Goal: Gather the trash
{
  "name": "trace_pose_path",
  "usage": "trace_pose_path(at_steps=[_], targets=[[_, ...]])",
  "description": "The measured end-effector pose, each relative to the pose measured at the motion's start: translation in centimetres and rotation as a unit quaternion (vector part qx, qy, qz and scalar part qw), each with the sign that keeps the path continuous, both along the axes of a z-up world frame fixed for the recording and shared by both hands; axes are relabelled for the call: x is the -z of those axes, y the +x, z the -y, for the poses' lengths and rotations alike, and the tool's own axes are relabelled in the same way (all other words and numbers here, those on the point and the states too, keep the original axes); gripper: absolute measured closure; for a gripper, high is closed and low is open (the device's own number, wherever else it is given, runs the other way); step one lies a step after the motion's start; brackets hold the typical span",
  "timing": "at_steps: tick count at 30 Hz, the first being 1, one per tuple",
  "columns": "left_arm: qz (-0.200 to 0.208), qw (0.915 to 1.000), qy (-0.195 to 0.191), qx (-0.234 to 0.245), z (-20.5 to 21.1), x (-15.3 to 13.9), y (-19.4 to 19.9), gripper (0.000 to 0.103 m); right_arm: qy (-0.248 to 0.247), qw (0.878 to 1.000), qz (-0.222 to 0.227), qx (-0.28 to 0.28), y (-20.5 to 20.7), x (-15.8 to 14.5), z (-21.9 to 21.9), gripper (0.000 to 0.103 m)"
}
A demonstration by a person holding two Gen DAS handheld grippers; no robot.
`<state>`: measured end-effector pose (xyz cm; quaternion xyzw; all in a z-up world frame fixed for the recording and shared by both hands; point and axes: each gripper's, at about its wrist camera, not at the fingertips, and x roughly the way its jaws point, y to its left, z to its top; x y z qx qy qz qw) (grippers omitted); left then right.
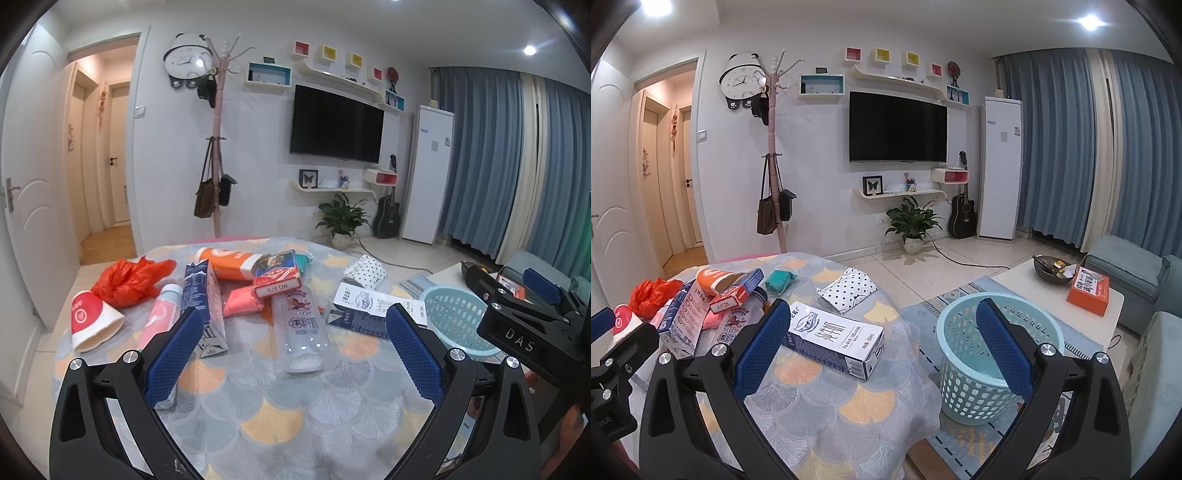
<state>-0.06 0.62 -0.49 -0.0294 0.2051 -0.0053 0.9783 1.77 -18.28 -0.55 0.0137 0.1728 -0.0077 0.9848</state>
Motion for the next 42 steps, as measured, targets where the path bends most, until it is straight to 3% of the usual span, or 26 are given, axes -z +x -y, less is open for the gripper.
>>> trace_pose_path(at_steps=[42], targets=[[-0.004, 0.9999, -0.002, 0.015, 0.13, 0.24, -0.23, 0.007, 0.009, 1.0, -0.015, 0.002, 0.35, 0.55, 0.12, 0.008]])
